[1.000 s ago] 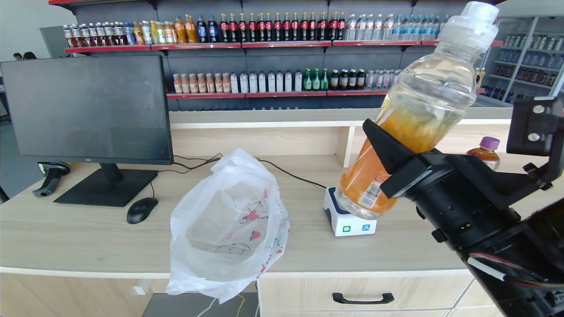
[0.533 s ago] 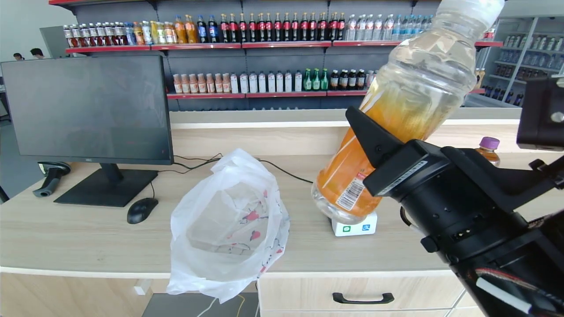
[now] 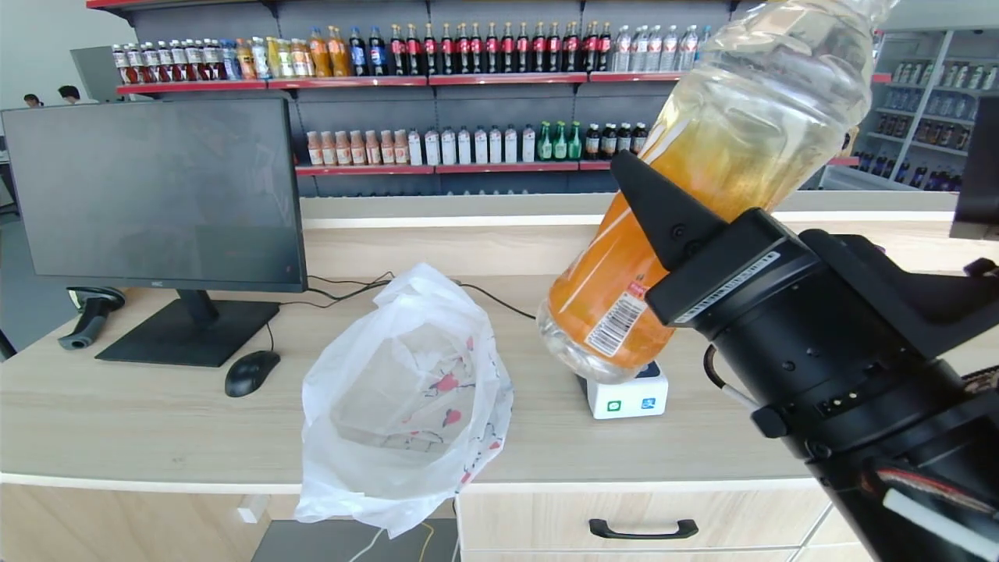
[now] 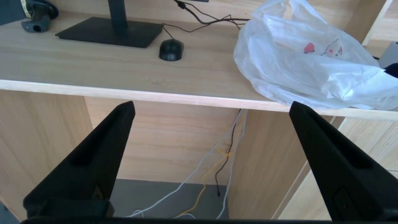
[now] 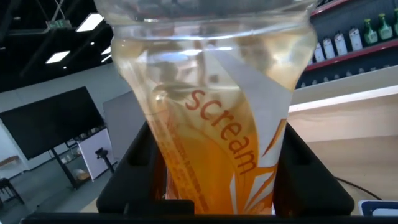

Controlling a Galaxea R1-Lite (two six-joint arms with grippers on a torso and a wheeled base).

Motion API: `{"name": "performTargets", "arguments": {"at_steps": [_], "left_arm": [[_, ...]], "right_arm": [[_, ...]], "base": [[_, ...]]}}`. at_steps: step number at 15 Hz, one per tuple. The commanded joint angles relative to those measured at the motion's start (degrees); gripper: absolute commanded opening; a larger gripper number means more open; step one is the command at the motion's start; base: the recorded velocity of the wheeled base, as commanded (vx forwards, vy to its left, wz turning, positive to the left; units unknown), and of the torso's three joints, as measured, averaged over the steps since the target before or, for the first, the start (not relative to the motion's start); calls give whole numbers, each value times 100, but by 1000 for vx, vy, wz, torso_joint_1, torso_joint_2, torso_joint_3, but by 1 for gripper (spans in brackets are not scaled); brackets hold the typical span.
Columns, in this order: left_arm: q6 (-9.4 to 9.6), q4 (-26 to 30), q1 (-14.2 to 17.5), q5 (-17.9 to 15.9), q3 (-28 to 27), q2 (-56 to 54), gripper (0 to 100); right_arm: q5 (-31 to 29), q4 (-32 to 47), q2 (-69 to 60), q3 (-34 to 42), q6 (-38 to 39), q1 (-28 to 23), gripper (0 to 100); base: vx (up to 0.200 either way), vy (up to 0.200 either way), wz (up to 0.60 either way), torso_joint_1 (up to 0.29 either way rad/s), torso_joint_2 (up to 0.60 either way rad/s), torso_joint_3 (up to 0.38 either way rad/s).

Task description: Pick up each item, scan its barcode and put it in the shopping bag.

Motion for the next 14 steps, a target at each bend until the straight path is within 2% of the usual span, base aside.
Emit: {"name": "performTargets", "arguments": {"at_steps": [1,14], "left_arm": [[-2,-1,0,0,0,-2,100],[-2,-1,0,0,0,-2,100]], "right_arm": [[2,0,-57,-40,10,37,0],[28,36,-233,92,45,64,0]], "base": [[0,0,0,0,0,0],[0,0,0,0,0,0]]}}
